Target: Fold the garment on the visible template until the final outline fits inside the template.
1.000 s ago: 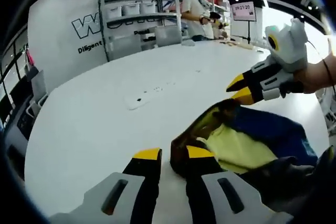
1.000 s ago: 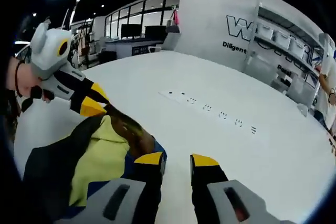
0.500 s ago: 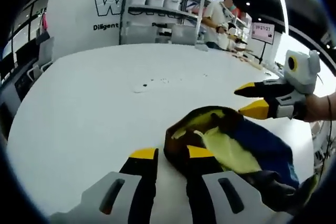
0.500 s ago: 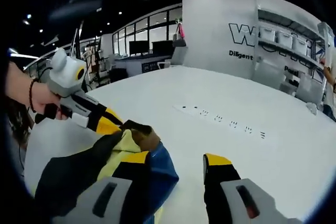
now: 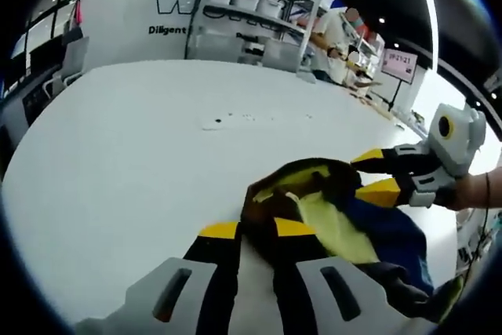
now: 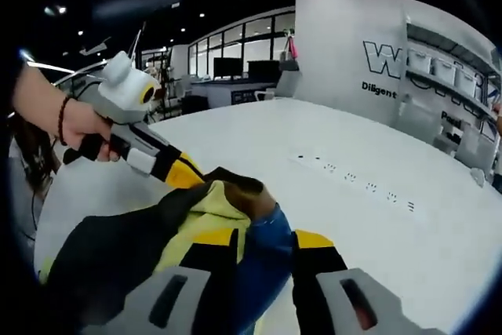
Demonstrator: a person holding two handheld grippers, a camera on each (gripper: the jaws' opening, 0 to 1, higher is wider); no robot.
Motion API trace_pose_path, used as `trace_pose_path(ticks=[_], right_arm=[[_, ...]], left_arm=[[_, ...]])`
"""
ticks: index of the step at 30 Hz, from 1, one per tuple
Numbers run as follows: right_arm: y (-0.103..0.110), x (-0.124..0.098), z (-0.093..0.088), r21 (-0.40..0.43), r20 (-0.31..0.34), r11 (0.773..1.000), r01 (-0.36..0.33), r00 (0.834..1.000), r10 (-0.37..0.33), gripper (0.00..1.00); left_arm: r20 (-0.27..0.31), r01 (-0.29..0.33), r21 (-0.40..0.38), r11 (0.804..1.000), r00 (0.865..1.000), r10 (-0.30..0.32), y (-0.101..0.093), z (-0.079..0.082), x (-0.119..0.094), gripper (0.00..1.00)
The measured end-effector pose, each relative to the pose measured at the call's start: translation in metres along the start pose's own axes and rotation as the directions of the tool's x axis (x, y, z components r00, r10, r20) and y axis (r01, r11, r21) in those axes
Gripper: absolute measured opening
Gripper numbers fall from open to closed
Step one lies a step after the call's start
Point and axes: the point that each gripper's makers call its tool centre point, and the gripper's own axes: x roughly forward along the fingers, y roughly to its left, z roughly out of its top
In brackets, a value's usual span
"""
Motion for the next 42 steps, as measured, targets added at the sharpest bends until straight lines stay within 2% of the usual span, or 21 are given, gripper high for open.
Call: trace_pose_path(ticks=[1, 6, 9, 17, 19, 23, 27, 30, 35, 37, 38, 40, 42], right_arm=[[0.000, 0.001, -0.002, -0.004, -0.010, 1.000, 0.000, 1.000, 0.000, 0.16], [0.001, 0.007, -0.009, -0.025, -0.043, 1.000, -0.004, 0.999, 0.003, 0.06], [0.000, 0.008, -0.012, -0.016, -0.050, 1.000, -0.001, 0.999, 0.001, 0.00], [-0.007, 0.004, -0.009, -0.019, -0.040, 1.000, 0.011, 0.999, -0.011, 0.00], [-0.009, 0.003, -0.009, -0.041, -0.047, 0.999, 0.011, 0.999, -0.013, 0.00], [-0.019, -0.001, -0.009, -0.054, -0.045, 0.998, 0.037, 0.998, -0.040, 0.00], [-0.028, -0.006, -0.004, -0.046, -0.026, 0.997, 0.057, 0.998, -0.058, 0.00], [-0.040, -0.009, -0.003, -0.006, -0.026, 0.996, 0.093, 0.995, -0.093, 0.00], [-0.047, -0.006, -0.006, -0.030, -0.058, 0.995, 0.100, 0.993, -0.102, 0.00], [-0.050, -0.004, -0.011, -0.016, -0.094, 0.994, 0.108, 0.990, -0.109, 0.00], [-0.056, -0.005, -0.015, -0.031, -0.128, 0.989, 0.143, 0.981, -0.146, 0.00], [-0.057, -0.001, -0.014, -0.007, -0.128, 0.989, 0.146, 0.981, -0.146, 0.00], [-0.057, 0.000, -0.012, -0.020, -0.128, 0.986, 0.164, 0.978, -0.165, 0.00]], left_arm=[[0.005, -0.022, 0.005, 1.000, 1.000, 0.022, 0.003, 0.000, 0.000, 0.10], [-0.003, 0.002, -0.006, 1.000, 1.000, -0.002, -0.001, -0.003, 0.001, 0.00], [-0.007, 0.001, -0.006, 1.000, 1.000, -0.001, 0.000, -0.005, 0.003, 0.00], [0.014, 0.012, 0.027, 1.000, 1.000, -0.012, 0.003, -0.001, -0.001, 0.00], [0.021, 0.016, 0.025, 1.000, 1.000, -0.016, 0.004, 0.000, -0.003, 0.00], [0.027, 0.014, 0.036, 0.999, 1.000, -0.015, 0.007, 0.002, -0.003, 0.00], [0.041, -0.004, 0.089, 0.996, 0.999, 0.000, 0.009, 0.011, -0.009, 0.00], [0.040, -0.018, 0.169, 0.985, 0.999, 0.011, 0.010, 0.017, -0.011, 0.00], [0.007, -0.020, 0.314, 0.949, 1.000, 0.019, 0.008, 0.025, -0.010, 0.00], [0.003, -0.021, 0.327, 0.945, 1.000, 0.021, 0.008, 0.027, -0.009, 0.00], [-0.026, -0.001, 0.320, 0.948, 1.000, 0.010, 0.007, 0.026, -0.006, 0.00], [-0.034, 0.001, 0.291, 0.957, 0.999, 0.009, 0.009, 0.029, -0.003, 0.00], [-0.058, -0.005, 0.307, 0.952, 0.998, 0.024, 0.013, 0.029, 0.001, 0.00]])
